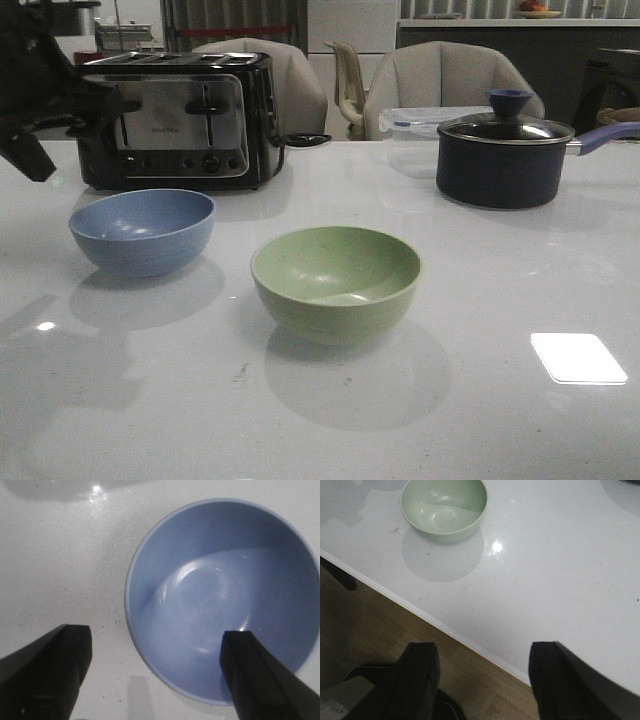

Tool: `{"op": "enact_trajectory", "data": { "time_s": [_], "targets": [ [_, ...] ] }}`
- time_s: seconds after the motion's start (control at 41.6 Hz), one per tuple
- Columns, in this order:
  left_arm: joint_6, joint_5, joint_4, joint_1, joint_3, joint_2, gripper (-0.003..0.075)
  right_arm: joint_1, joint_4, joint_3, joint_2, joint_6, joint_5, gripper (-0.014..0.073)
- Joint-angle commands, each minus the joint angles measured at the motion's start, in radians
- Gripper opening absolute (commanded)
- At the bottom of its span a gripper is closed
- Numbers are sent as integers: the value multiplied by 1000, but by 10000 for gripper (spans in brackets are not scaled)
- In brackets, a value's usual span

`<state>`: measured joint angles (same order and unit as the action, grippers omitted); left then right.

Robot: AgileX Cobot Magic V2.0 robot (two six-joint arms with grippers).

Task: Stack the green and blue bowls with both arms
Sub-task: 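Lower the left gripper onto the blue bowl rim and grip it, then lift the blue bowl with the left gripper over the green bowl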

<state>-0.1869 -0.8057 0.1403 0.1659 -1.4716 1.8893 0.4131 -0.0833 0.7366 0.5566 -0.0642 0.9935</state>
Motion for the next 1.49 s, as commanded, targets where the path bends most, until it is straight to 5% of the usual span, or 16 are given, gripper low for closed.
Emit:
{"op": "enact_trajectory", "data": {
  "time_s": [0.0,0.456,0.792,1.008,1.465],
  "targets": [
    [9,53,14,-3,-42,-13,580,-3,6,26,3,0,-60,505],
    [9,119,14,-3,-42,83,575,-3,6,26,3,0,-60,505],
    [9,132,4,-4,-42,86,244,-3,6,26,3,0,-60,505],
    [9,114,3,-4,-42,86,112,-3,6,26,3,0,-60,505],
    [1,80,34,2,-46,-114,98,-3,6,26,3,0,-60,505]
  ]
}}
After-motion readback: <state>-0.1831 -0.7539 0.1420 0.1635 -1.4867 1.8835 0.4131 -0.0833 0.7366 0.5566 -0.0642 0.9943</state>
